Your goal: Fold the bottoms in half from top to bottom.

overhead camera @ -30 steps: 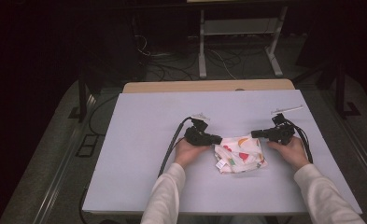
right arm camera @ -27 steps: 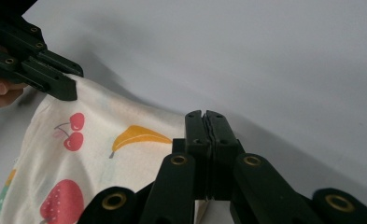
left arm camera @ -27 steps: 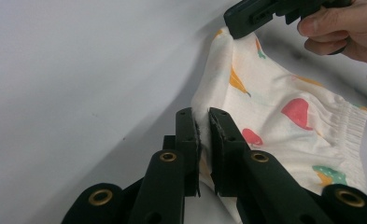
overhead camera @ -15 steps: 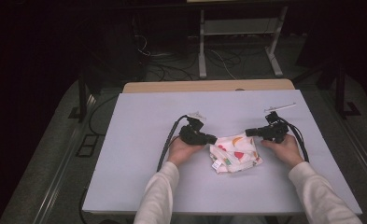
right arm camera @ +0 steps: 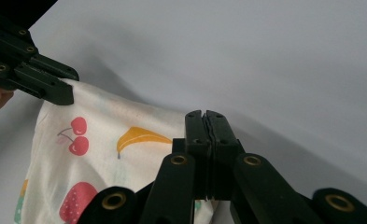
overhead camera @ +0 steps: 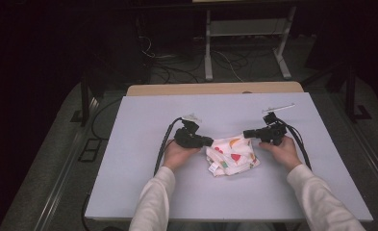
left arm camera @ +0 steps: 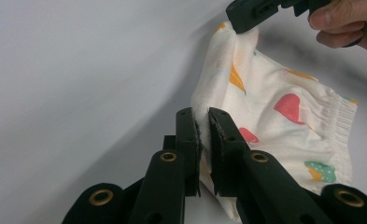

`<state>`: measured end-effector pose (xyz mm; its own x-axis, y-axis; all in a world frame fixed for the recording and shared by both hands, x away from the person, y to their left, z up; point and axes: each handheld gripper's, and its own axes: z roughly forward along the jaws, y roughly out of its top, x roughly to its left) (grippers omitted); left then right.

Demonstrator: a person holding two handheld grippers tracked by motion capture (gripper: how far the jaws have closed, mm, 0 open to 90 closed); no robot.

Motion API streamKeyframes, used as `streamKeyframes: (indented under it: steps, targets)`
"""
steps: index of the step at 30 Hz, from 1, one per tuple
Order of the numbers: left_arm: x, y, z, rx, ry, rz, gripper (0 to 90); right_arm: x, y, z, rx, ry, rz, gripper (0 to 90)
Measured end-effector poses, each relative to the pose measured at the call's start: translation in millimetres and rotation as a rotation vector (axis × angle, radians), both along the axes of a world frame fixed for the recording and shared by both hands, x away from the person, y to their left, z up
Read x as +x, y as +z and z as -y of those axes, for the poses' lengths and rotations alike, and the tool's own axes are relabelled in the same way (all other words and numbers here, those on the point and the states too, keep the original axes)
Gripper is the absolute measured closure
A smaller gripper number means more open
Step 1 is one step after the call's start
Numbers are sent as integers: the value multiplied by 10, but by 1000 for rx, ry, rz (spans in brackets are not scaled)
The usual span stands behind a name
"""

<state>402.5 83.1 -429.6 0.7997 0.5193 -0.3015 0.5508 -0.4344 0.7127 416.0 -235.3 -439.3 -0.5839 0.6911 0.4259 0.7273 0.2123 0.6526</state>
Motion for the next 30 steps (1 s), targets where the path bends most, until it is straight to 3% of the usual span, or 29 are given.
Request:
streamKeyframes:
  steps: [8,12,17,23,30]
  targets:
    - [61,-6,-153,-12,47,4,826,30,6,-178,-7,-27,7,871]
    - [112,-14,-210,-63,79,-2,826,39,21,-226,0,-51,16,872]
    - [202,5,-231,-57,96,12,826,70,26,-249,7,-82,18,872]
    - [336,-48,-262,-50,129,13,826,105,20,-308,5,-96,22,872]
    - [426,-174,-278,-85,163,1,826,159,-28,-328,8,-132,35,872]
